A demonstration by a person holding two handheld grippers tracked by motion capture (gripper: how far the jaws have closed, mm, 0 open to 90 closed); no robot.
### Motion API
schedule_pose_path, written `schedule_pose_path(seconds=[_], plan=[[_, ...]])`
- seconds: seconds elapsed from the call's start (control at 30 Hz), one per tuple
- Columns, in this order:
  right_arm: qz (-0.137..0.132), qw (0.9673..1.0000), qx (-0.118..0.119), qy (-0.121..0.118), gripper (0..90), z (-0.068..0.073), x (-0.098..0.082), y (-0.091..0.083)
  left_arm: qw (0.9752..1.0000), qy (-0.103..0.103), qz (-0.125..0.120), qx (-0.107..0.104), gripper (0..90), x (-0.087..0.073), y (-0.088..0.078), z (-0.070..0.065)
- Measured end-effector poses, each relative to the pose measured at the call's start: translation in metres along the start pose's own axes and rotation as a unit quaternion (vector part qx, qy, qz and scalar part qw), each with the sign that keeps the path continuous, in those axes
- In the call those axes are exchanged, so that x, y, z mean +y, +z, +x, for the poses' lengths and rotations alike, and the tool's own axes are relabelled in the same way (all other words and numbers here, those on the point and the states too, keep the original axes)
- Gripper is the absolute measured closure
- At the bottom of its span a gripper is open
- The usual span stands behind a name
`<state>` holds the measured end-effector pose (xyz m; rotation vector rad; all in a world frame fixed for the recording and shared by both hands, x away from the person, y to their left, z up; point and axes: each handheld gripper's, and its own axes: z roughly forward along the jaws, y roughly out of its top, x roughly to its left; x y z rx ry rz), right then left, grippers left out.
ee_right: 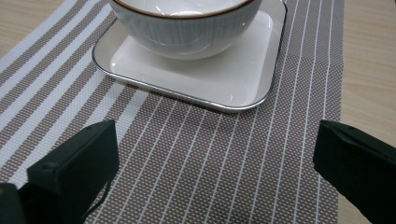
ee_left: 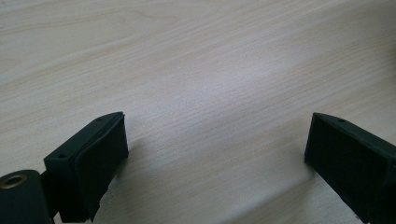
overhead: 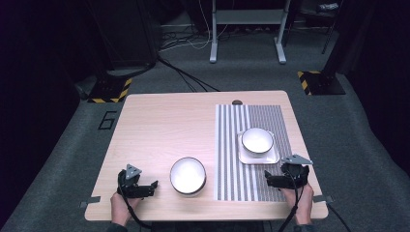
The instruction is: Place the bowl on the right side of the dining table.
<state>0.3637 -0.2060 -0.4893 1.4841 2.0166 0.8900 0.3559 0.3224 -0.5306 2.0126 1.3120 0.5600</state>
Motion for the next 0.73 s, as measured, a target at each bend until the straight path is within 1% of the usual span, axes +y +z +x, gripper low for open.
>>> schedule_pose_path(seconds=[0.1, 0.13, 0.17, 0.27, 0.3, 0.33, 0.4, 0.43, 0.47, 0.53, 0.67, 0.73], plan=[[0.01, 0.9999, -0.002, 0.001, 0.0, -0.001, -0.006, 0.009, 1.0, -0.001, -0.001, 0.0, 5.7, 0.0, 0.0, 0.0], [0.01, 0.9999, -0.002, 0.001, 0.0, -0.001, -0.006, 0.009, 1.0, -0.001, -0.001, 0.0, 5.7, 0.0, 0.0, 0.0], [0.018, 0.9998, -0.011, -0.004, 0.0, -0.002, -0.008, 0.014, 1.0, -0.001, -0.001, 0.0, 5.6, 0.0, 0.0, 0.0], [0.022, 0.9997, -0.013, -0.001, 0.0, -0.004, -0.01, 0.018, 1.0, 0.0, 0.0, 0.0, 5.7, 0.0, 0.0, 0.0], [0.028, 0.9995, -0.013, 0.003, 0.0, -0.005, -0.012, 0.022, 1.0, 0.0, 0.0, 0.0, 5.7, 0.0, 0.0, 0.0], [0.028, 0.9995, -0.013, 0.003, 0.0, -0.005, -0.012, 0.022, 1.0, 0.0, 0.0, 0.0, 5.7, 0.0, 0.0, 0.0], [0.034, 0.9993, -0.016, -0.001, 0.0, -0.006, -0.015, 0.027, 1.0, 0.0, 0.0, 0.0, 5.7, 0.0, 0.0, 0.0], [0.038, 0.9992, -0.017, 0.0, 0.0, -0.005, -0.016, 0.029, 1.0, 0.0, 0.0, 0.0, 5.7, 0.0, 0.0, 0.0], [0.038, 0.9992, -0.017, 0.0, 0.0, -0.005, -0.016, 0.029, 1.0, 0.0, 0.0, 0.0, 5.7, 0.0, 0.0, 0.0], [0.035, 0.9994, -0.003, 0.003, 0.0, -0.007, -0.02, 0.033, 1.0, 0.0, 0.0, 0.0, 5.7, 0.0, 0.0, 0.0], [0.032, 0.9995, -0.002, 0.004, 0.0, -0.008, -0.02, 0.033, 1.0, -0.001, -0.001, 0.0, 5.7, 0.0, 0.0, 0.0], [0.027, 0.9996, 0.001, 0.0, 0.0, -0.008, -0.021, 0.034, 1.0, -0.003, -0.002, 0.0, 5.6, 0.0, 0.0, 0.0]])
